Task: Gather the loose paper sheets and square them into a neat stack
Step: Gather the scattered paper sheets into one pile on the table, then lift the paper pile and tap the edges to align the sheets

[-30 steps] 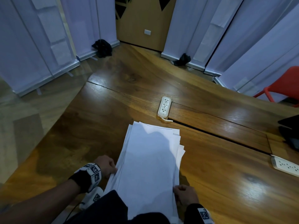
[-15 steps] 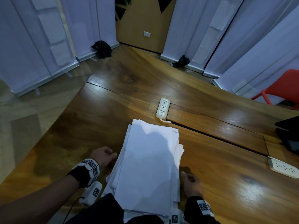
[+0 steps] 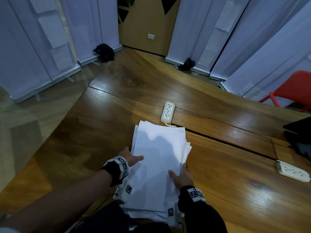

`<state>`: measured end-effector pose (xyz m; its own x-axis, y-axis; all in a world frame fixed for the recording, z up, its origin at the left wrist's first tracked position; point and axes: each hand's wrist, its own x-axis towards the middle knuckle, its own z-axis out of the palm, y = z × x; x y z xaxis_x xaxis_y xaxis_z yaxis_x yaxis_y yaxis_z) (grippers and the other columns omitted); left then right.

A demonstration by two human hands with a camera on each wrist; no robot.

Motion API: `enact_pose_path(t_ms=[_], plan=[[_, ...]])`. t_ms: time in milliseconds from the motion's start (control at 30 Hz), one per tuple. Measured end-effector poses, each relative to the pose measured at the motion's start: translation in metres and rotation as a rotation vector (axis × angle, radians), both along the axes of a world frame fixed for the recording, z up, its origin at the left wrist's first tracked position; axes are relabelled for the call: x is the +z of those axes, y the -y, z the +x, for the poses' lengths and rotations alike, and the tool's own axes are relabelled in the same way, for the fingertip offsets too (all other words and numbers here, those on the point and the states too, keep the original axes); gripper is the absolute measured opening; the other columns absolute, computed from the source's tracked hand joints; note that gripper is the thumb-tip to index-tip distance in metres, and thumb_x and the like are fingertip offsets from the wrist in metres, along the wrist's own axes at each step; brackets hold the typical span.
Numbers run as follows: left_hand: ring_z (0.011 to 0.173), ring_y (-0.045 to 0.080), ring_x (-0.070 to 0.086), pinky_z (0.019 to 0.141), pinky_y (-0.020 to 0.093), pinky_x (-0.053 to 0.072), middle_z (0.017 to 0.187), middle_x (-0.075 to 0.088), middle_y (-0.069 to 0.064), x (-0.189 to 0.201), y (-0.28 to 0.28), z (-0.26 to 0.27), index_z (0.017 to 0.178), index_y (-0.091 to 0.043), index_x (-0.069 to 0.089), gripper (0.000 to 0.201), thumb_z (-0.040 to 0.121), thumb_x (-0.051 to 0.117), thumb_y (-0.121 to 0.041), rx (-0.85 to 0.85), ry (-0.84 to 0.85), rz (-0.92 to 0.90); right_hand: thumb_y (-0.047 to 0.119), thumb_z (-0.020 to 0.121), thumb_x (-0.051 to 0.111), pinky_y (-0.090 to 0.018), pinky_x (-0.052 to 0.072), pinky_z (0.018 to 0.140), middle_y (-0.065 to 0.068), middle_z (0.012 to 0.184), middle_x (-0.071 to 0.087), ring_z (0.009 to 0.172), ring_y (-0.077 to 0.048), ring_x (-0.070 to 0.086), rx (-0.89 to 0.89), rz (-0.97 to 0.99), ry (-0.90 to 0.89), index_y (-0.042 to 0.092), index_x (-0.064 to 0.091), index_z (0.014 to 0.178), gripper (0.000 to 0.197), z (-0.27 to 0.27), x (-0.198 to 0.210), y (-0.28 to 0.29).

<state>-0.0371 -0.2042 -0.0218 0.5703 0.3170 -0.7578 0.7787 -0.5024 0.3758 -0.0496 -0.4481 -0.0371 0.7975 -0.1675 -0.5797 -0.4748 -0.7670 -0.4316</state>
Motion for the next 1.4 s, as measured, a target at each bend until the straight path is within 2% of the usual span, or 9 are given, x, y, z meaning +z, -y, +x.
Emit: enact_pose_path(t_ms=[167, 400, 633, 800, 1000, 1100, 1167, 1233, 1400], plan=[[0.114, 0.032, 0.059, 0.099, 0.044, 0.049, 0.133, 0.059, 0.011, -0.004, -0.005, 0.003, 0.127, -0.012, 0.055, 0.094, 0.052, 0.073, -0.065, 0.077, 0.026, -0.133, 0.034, 0.086, 0.059, -0.037, 0.038, 0.105, -0.013, 0.138, 0.049, 0.128, -0.033, 0.046, 0.015, 0.101, 0.025, 0.016, 0.039, 0.142, 0.062, -0.004, 0.001, -0.001], [0.111, 0.032, 0.060, 0.099, 0.049, 0.048, 0.129, 0.061, 0.007, -0.041, -0.002, 0.004, 0.128, -0.014, 0.051, 0.111, 0.030, 0.088, -0.052, 0.202, 0.081, -0.261, 0.016, 0.076, 0.069, -0.046, 0.048, 0.100, -0.009, 0.132, 0.053, 0.114, -0.032, 0.057, -0.226, 0.277, 0.112, 0.029, 0.039, 0.143, 0.074, -0.010, -0.010, 0.009], [0.087, 0.027, 0.071, 0.087, 0.045, 0.056, 0.096, 0.075, 0.011, 0.017, -0.008, -0.007, 0.095, -0.006, 0.073, 0.048, 0.061, 0.086, -0.037, 0.016, 0.281, -0.391, 0.016, 0.067, 0.081, -0.041, 0.047, 0.093, -0.015, 0.121, 0.062, 0.102, -0.030, 0.057, -0.512, 0.461, 0.116, 0.015, 0.039, 0.142, 0.086, 0.003, -0.008, 0.034], [0.094, 0.023, 0.068, 0.088, 0.039, 0.054, 0.102, 0.073, 0.011, 0.080, -0.008, 0.016, 0.099, -0.007, 0.072, 0.038, 0.070, 0.081, -0.030, -0.111, 0.491, -0.448, 0.037, 0.042, 0.089, -0.051, 0.046, 0.082, -0.013, 0.087, 0.058, 0.087, -0.029, 0.057, -0.433, 0.605, 0.275, 0.014, 0.050, 0.089, 0.065, 0.044, 0.030, 0.021], [0.102, 0.028, 0.062, 0.093, 0.046, 0.052, 0.108, 0.070, 0.008, 0.118, -0.025, 0.069, 0.097, -0.017, 0.069, 0.071, 0.034, 0.092, -0.041, 0.137, 0.639, -0.535, 0.004, 0.078, 0.070, -0.030, 0.047, 0.079, -0.003, 0.095, 0.056, 0.086, -0.018, 0.056, -0.402, 0.673, 0.768, 0.005, 0.045, 0.115, 0.044, 0.075, 0.124, -0.011], [0.071, 0.008, 0.064, 0.060, 0.017, 0.054, 0.072, 0.068, 0.000, 0.150, -0.018, 0.063, 0.093, -0.001, 0.058, 0.033, 0.064, 0.072, 0.004, 0.180, 0.713, -0.696, 0.001, 0.082, 0.064, -0.011, 0.049, 0.071, 0.010, 0.094, 0.060, 0.082, -0.003, 0.059, -0.368, 0.722, 0.888, 0.015, 0.051, 0.110, 0.034, 0.064, 0.144, -0.029], [0.061, 0.005, 0.064, 0.053, 0.015, 0.051, 0.061, 0.068, -0.005, 0.153, -0.017, 0.055, 0.087, -0.004, 0.057, 0.033, 0.058, 0.068, 0.007, 0.157, 0.695, -0.730, 0.001, 0.083, 0.063, -0.013, 0.046, 0.067, 0.016, 0.085, 0.056, 0.073, 0.003, 0.057, -0.343, 0.725, 0.886, 0.022, 0.048, 0.100, 0.031, 0.058, 0.140, -0.029], [0.080, 0.016, 0.064, 0.064, 0.025, 0.054, 0.083, 0.068, 0.000, 0.140, -0.021, 0.049, 0.089, -0.014, 0.061, 0.044, 0.048, 0.070, 0.000, 0.167, 0.692, -0.732, 0.000, 0.083, 0.064, -0.020, 0.047, 0.070, 0.014, 0.083, 0.055, 0.070, 0.004, 0.057, -0.338, 0.686, 0.815, 0.017, 0.045, 0.110, 0.037, 0.056, 0.124, -0.022], [0.081, 0.025, 0.057, 0.063, 0.030, 0.048, 0.082, 0.062, 0.004, 0.118, -0.018, 0.047, 0.080, -0.017, 0.061, 0.037, 0.047, 0.064, 0.000, 0.204, 0.648, -0.655, 0.004, 0.080, 0.067, -0.032, 0.042, 0.074, -0.009, 0.078, 0.052, 0.079, -0.026, 0.055, -0.320, 0.597, 0.575, 0.009, 0.042, 0.086, 0.026, 0.058, 0.106, -0.027]])
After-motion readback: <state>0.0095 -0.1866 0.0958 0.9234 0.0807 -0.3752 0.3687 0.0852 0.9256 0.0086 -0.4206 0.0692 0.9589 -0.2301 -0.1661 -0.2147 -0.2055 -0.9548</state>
